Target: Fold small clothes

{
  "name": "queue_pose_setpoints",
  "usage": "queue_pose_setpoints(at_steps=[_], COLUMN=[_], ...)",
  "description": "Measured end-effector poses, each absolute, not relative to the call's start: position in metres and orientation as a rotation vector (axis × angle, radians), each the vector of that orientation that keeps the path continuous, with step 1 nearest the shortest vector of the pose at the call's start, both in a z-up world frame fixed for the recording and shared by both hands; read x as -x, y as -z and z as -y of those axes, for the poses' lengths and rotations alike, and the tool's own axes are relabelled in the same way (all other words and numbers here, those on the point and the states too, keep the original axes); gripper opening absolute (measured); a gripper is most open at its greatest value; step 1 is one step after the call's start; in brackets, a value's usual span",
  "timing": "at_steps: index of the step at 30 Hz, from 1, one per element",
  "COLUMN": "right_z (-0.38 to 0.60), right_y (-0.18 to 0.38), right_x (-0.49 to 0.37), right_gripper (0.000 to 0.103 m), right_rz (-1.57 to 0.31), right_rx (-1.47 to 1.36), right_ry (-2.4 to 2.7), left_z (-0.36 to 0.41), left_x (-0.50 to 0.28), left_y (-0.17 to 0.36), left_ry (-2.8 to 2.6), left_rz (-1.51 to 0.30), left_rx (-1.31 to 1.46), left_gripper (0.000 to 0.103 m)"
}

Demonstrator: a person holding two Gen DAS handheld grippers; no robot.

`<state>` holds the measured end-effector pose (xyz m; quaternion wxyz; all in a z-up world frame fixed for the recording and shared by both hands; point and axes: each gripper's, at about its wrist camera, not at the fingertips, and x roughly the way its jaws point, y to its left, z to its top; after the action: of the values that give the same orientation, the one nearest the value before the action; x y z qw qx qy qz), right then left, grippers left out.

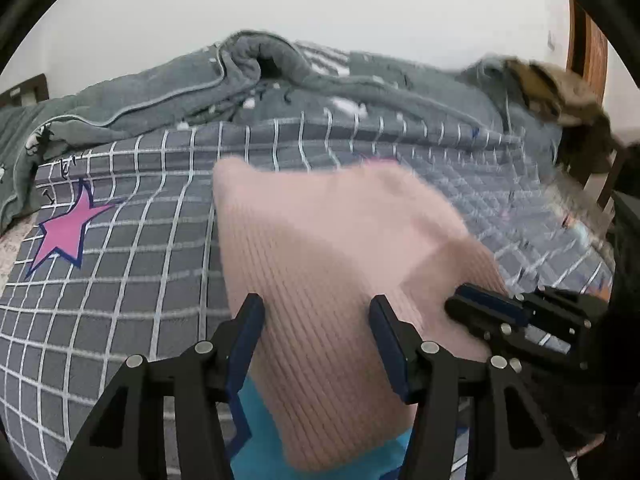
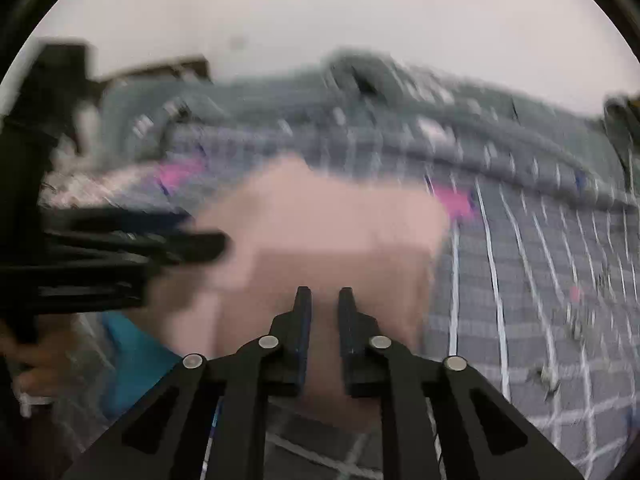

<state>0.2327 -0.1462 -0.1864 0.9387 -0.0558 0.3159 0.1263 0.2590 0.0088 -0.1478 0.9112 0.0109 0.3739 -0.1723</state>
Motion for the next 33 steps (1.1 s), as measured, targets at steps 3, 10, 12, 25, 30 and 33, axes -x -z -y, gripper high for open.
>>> queue_pose_setpoints(at_steps=[3,10,12,25,30,33], right_z=[0.153,0.169,0.175,0.171,0.173,0.182], right_y=[0.189,0.164,0.156,0.138,0.184,0.178], right_x=[-0.227,-0.194,-0.188,-0.242,-0.28,-0.281], right_gripper=[0.008,0.013,0.016,0.022,0.024,0.027], right_rz=[-0.67,-0.636,-0.616,-0.558,-0.71,-0.703], right_rx=[0.094,0.056,0.035,0.047,0.116,0.068], right_ry=[-0.233,-0.213,-0.211,-0.21,-0.096,-0.126], left_z=[-0.014,-0.036,-0.04,-0.013,-0.01,-0.016], left_x=[-0.251,-0.233,-0.228,-0.271,-0.284,-0.291], left_y=[0.146,0.139,0.134,0.121,0.147,0.142], left_ry=[0.331,0.318,0.297,0.259,0.265,0.29], left_rz=[-0.782,-0.826,-0.808,-0.758,-0.795,-0.794], left_rx=[0.021,0.129,0.129,0.053,0.015,0.029], left_gripper=[0.053,0.053,0.053,0.054,0.053,0.053])
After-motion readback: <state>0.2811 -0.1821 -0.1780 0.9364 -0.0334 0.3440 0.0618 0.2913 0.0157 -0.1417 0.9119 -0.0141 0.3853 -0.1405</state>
